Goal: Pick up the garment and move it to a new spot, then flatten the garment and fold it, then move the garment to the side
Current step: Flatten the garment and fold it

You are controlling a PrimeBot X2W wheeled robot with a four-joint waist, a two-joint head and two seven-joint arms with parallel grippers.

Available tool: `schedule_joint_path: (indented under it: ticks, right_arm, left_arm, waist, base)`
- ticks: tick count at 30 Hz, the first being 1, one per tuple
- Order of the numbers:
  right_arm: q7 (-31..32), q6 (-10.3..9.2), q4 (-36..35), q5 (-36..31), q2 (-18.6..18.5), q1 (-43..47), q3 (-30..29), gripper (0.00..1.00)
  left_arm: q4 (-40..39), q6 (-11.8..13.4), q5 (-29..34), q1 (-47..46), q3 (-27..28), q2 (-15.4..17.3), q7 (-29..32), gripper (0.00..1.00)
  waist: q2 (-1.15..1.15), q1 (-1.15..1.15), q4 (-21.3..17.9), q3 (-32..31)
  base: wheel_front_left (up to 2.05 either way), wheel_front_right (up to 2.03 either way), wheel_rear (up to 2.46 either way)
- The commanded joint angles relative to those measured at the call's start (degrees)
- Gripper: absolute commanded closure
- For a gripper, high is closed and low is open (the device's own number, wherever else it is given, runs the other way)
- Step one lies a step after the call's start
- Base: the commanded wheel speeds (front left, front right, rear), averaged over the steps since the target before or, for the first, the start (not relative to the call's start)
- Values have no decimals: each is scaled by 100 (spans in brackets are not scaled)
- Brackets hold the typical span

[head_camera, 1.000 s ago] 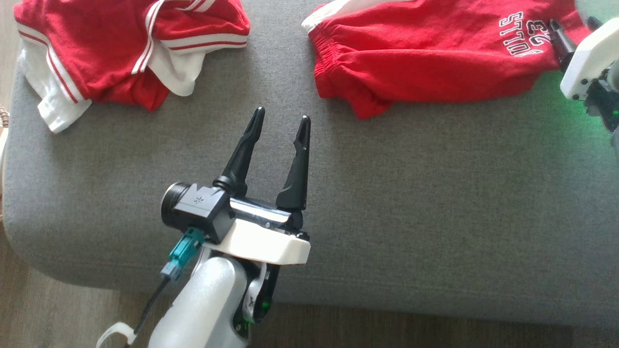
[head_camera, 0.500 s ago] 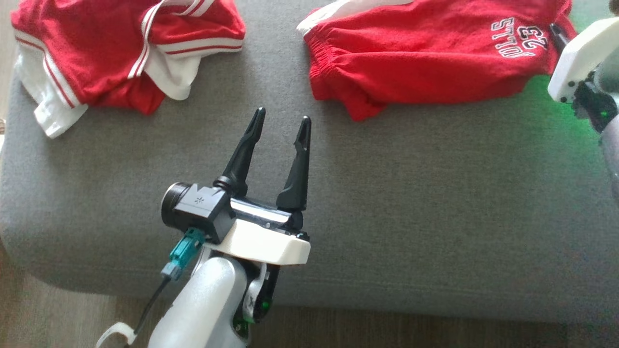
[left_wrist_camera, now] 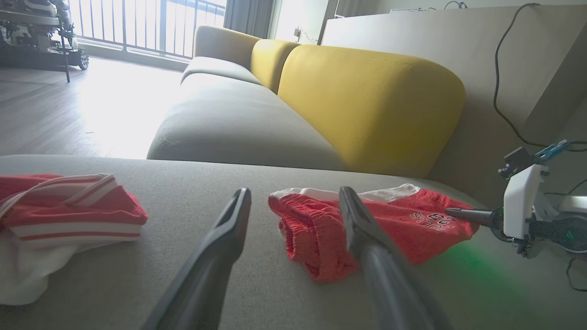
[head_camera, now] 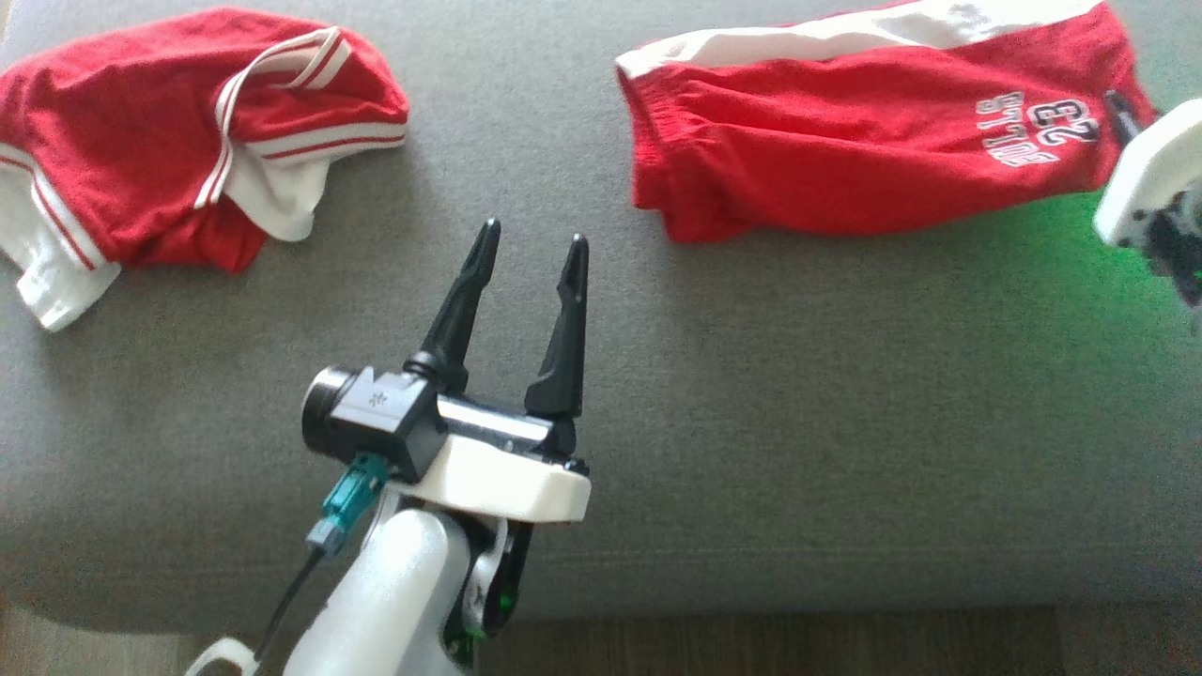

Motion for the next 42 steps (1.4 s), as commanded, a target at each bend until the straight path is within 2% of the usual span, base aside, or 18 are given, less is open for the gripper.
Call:
schedule_joint_path:
  ticks: [1,5,9,18,28,42]
  right_arm:
    - [-127,-2,-212,-57,-194,30,120,100]
    - [-204,-2,-282,-178,-400,32,174,100]
    - [-222,-2,-341,-164,-364,21,148,100]
    - [-221,-2,-1012,-226,221,-3,433,100]
    - [321,-2,-2154,-211,810,237,848,100]
    - [1303,-2,-4089,-229,1185,1200,1313,100]
  left_arm:
    - [-163,-8,66,74,224,60,-28,0]
    - [-164,-35,54,140,240,60,-28,0]
    - [-141,-67,6,177,230,60,-28,0]
    - [-63,-103,-49,274,172,60,-28,0]
    - [-83,-60,-135,316,120,60,-28,0]
    - [-135,17,-280,263,19,60,-28,0]
  waist:
    - [0,0,-96,-94]
    - [0,0,-181,-168]
    - [0,0,-203,-227]
    - [0,0,-115,-378]
    - [0,0,181,-427]
    - [0,0,536,-312]
  base:
    - [0,0,0]
    - [0,0,0]
    - [0,0,0]
    - [0,0,0]
    - [0,0,0]
    - [0,0,0]
